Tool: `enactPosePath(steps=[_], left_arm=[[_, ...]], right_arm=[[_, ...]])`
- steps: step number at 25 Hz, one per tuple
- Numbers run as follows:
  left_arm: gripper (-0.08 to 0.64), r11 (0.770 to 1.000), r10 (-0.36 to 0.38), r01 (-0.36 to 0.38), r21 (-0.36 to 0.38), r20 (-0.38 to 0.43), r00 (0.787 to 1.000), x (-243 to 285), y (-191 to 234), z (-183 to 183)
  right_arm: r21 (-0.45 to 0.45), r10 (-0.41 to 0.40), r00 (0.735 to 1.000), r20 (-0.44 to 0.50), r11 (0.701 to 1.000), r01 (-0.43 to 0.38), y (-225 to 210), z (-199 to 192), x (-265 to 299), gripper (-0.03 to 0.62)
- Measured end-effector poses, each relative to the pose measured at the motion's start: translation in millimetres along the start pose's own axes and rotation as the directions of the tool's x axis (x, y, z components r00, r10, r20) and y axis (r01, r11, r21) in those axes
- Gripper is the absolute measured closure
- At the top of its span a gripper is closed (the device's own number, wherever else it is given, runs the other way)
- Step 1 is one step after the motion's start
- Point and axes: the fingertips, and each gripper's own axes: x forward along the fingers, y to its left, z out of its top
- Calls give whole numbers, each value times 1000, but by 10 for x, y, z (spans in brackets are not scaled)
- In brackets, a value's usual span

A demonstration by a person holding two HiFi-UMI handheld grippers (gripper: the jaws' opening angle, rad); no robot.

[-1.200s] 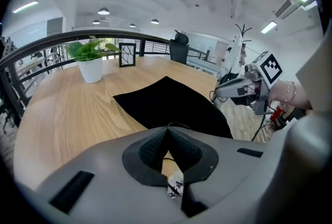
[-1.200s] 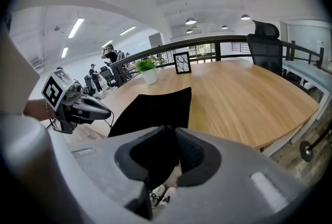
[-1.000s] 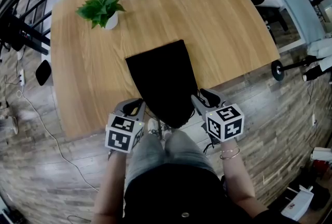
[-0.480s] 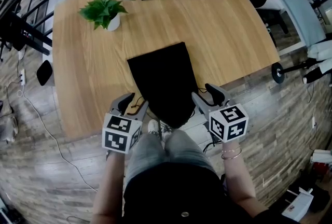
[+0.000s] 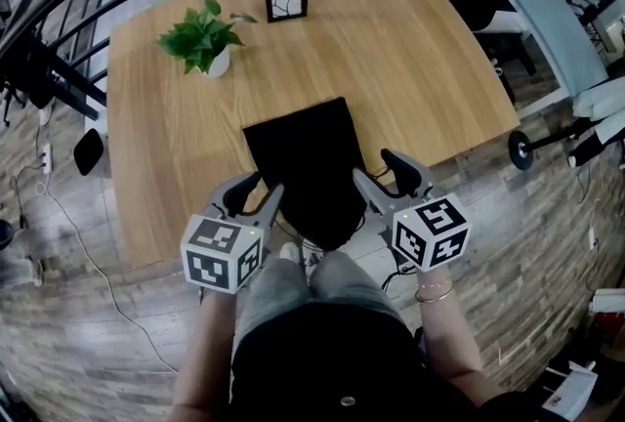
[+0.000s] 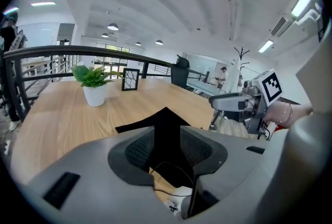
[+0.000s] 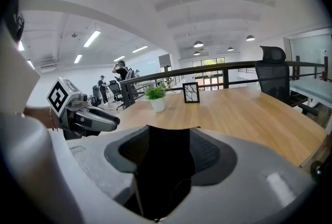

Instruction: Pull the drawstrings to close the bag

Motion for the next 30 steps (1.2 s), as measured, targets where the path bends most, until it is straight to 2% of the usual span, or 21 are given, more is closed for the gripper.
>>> enactPosePath(steps=[5,8,12,15,18,21,25,30], left_arm=[[394,999,-34,33,6,72,997,-52,-98,278],[403,999,-48,46,19,100,994,-80,-147,400],[436,998,-60,60,7,148,987,-133,-191,542],[497,998,-70,67,21,189,980,-186,-205,649],[520,995,-105,102,25,241,965,-248,-260,745],[531,991,-131,123,45,267,955,-292,-330,792],[540,991,-124,107,76,276,953,-321,-339,823],[545,996,-88,78,48,273,958,-345,-278,801]], right_arm=[[9,108,990,88,994,-109,313,382,-22,364],[-2,132,980,146,991,-133,405,607,-92,411],[-22,151,966,208,989,-149,462,816,-158,503],[-46,146,961,234,989,-139,506,911,-181,531],[-72,148,954,259,988,-134,574,978,-223,592],[-86,186,940,287,982,-168,676,1036,-263,592],[-74,194,929,315,981,-180,743,1092,-279,594],[-77,214,929,301,977,-200,838,1053,-240,594]])
